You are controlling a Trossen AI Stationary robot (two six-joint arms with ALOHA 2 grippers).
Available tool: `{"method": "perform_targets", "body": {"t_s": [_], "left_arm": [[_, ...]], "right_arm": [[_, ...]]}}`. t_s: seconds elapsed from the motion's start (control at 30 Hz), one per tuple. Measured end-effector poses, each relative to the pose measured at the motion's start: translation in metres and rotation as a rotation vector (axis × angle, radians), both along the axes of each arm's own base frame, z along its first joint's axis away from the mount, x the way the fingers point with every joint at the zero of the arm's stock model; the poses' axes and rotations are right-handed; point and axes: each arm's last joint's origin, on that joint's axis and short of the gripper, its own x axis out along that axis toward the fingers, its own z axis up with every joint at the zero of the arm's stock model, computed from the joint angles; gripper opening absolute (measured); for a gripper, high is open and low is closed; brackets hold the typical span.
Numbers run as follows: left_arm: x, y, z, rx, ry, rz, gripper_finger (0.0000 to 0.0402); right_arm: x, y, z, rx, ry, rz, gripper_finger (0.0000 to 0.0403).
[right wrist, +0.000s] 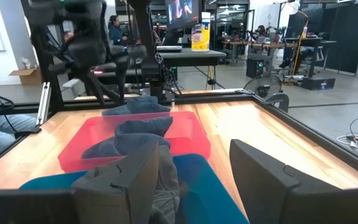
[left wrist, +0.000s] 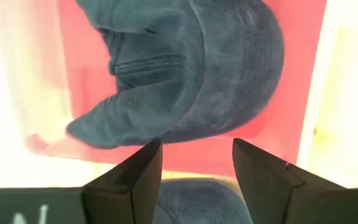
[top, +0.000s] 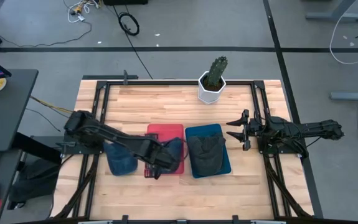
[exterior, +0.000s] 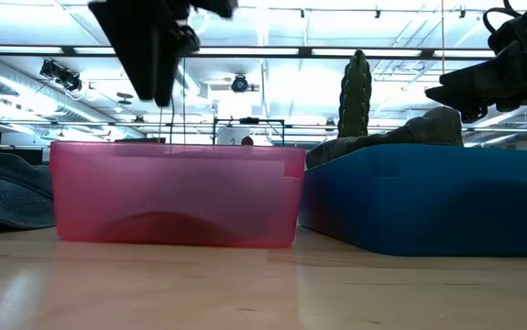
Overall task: Pick & Place hat
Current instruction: Put the blue cap into the pink bin
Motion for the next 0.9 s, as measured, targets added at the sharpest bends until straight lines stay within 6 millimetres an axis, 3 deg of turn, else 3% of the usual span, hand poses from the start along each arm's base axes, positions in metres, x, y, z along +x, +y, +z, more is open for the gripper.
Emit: {"method": "perform_targets", "body": {"t_s": [0.27,0.57,0.9], "left_arm": [[-0.051,0.003,0.018,0.057,-0.090,0.113,0.0201],[-0.116,0.018,-0.001,0.022,-0.096,0.271,0.0202],[-0.166,0.031,-0.021,-0.051,-0.125,0.369,0.0236]], "right_arm": [[0.000,0.000,0.000,0.000,0.000,0.000,0.0204],[0.000,0.000,0.000,0.000,0.000,0.000,0.0204],[0.000,0.000,0.000,0.000,0.000,0.000,0.0204]]}}
